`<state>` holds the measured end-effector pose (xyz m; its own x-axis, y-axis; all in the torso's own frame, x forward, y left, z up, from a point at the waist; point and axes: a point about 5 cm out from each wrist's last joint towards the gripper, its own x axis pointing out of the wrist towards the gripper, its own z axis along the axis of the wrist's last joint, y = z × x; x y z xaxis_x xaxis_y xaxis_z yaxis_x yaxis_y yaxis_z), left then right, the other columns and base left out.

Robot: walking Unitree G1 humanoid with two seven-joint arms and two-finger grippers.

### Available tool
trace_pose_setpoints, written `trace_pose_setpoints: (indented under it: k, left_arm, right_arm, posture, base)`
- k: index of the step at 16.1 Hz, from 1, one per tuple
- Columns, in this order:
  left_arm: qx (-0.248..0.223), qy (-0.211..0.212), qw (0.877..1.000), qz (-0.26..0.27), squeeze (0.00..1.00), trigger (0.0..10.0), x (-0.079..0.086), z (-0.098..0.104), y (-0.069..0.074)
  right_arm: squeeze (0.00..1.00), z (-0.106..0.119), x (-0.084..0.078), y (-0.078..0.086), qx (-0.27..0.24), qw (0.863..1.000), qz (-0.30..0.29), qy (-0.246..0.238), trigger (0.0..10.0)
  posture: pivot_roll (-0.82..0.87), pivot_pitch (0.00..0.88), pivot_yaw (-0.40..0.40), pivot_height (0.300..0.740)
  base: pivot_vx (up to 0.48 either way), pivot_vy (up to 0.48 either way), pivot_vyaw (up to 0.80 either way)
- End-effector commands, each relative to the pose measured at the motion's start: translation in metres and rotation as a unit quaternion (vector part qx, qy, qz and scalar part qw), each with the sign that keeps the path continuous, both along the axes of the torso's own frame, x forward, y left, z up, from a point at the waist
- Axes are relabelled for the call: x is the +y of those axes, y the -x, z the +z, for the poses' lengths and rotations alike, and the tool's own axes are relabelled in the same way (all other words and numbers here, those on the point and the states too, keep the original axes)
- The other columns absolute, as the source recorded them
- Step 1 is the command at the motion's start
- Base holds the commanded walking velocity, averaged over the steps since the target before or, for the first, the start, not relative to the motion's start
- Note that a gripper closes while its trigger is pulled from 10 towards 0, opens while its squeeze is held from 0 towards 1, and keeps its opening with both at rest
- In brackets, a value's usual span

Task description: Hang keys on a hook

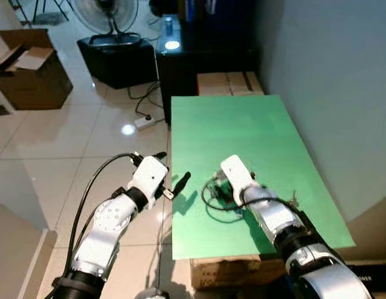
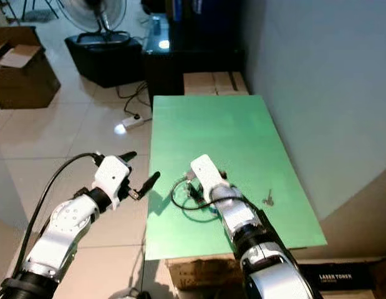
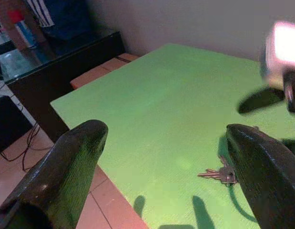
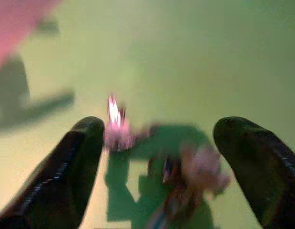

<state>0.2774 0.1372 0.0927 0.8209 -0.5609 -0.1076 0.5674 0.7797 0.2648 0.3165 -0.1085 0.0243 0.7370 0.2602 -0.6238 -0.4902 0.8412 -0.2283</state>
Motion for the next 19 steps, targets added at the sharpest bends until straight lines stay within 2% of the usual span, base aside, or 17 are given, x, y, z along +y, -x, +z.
trace_pose_setpoints:
  k: [1,2,3,7,10,13,17,18,19]
  left_arm:
    - [-0.001,0.001,1.000,-0.002,0.00,10.0,0.003,0.002,0.003]
    - [-0.001,0.000,1.000,-0.002,0.00,10.0,0.004,0.001,0.005]
    - [0.000,-0.001,1.000,-0.003,0.00,10.0,0.003,0.001,0.007]
    - [0.002,0.013,1.000,-0.018,0.00,10.0,0.001,0.003,0.009]
    - [0.038,0.040,0.995,-0.079,0.00,10.0,-0.003,0.006,0.019]
    - [0.076,0.026,0.989,-0.127,0.00,10.0,-0.004,0.002,0.031]
    - [0.085,0.022,0.988,-0.128,0.00,10.0,0.000,0.005,0.034]
    - [0.086,0.021,0.988,-0.127,0.00,10.0,0.001,0.006,0.034]
    - [0.086,0.019,0.988,-0.126,0.00,10.0,0.001,0.007,0.034]
  right_arm:
    - [1.00,-0.011,-0.010,0.006,0.033,0.999,-0.023,0.017,10.0]
    - [0.61,-0.013,-0.014,0.008,0.042,0.998,-0.038,0.009,10.0]
    - [0.00,-0.014,-0.017,0.009,0.054,0.997,-0.053,-0.002,10.0]
    - [0.00,-0.021,-0.027,0.013,0.073,0.993,-0.088,-0.004,10.0]
    - [0.00,-0.023,-0.030,0.013,0.079,0.991,-0.109,-0.014,10.0]
    - [0.00,-0.026,-0.030,0.014,0.076,0.991,-0.109,-0.016,10.0]
    - [0.00,-0.024,-0.029,0.012,0.059,0.992,-0.110,-0.029,10.0]
    - [0.00,-0.022,-0.028,0.009,0.049,0.992,-0.109,-0.038,9.3]
    - [0.00,-0.021,-0.027,0.008,0.046,0.992,-0.110,-0.044,7.2]
  posture:
    - [-0.03,0.083,0.024,0.740]
    - [-0.03,0.084,0.023,0.740]
    - [-0.03,0.086,0.023,0.740]
    - [-0.02,0.092,0.035,0.740]
    - [-0.02,0.101,0.049,0.740]
    - [-0.01,0.106,0.046,0.740]
    - [0.02,0.119,0.042,0.740]
    - [0.02,0.123,0.044,0.740]
    - [0.03,0.125,0.046,0.740]
  base:
    - [0.000,0.000,0.00]
    - [0.000,0.000,0.00]
    - [0.000,0.000,0.00]
    - [0.000,0.000,0.00]
    - [0.000,0.000,0.00]
    - [0.000,0.000,0.00]
    - [0.000,0.000,0.00]
    - [0.000,0.000,0.00]
    - [0.000,0.000,0.00]
